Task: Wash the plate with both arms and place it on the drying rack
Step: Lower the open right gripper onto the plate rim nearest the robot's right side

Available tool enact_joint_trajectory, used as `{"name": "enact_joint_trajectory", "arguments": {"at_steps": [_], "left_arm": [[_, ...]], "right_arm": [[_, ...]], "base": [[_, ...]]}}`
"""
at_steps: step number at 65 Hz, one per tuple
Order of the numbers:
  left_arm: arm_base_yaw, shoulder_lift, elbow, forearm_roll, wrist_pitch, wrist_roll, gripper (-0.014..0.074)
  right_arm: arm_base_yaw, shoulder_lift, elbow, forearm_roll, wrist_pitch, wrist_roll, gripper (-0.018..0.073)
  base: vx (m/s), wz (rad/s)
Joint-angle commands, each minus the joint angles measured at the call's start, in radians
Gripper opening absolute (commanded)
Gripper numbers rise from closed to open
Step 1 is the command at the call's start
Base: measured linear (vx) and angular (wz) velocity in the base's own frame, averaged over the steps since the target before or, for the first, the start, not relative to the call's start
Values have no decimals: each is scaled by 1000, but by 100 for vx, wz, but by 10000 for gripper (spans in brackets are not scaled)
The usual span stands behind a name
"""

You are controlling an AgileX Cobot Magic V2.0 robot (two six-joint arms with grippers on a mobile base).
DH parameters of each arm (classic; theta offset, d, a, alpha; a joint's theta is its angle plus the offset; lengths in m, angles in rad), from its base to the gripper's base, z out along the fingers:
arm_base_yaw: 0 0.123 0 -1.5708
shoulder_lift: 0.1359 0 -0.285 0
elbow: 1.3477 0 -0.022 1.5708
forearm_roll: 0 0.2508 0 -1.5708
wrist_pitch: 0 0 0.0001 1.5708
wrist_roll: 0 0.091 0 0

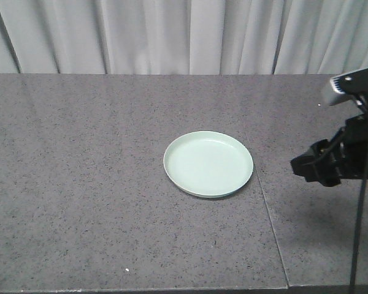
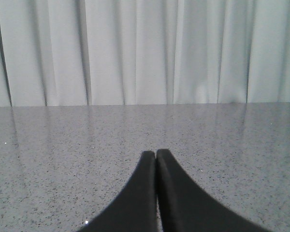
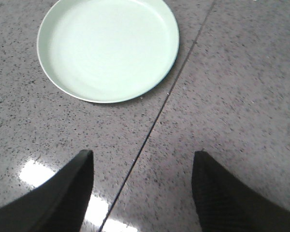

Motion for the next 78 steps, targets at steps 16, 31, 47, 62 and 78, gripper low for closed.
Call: {"name": "enact_joint_trajectory", "arguments": {"at_steps": [16, 31, 47, 62, 78], "left_arm": [[-5, -15, -28, -2, -71, -7, -6], [-5, -15, -28, -2, -71, -7, -6], [-5, -15, -28, -2, -71, -7, -6], [-5, -15, -28, -2, -71, -7, -6], [-5, -15, -28, -2, -71, -7, -6]], "right_arm": [[137, 271, -262, -216, -17, 296, 407], [137, 447, -391, -241, 39, 393, 407], [137, 572, -479, -241, 55, 424, 393], [137, 650, -544, -244, 55, 453, 363], [137, 720, -602, -250, 57, 466, 363]], "base": [[0, 0], [0, 0], [0, 0], [0, 0], [0, 0]]}}
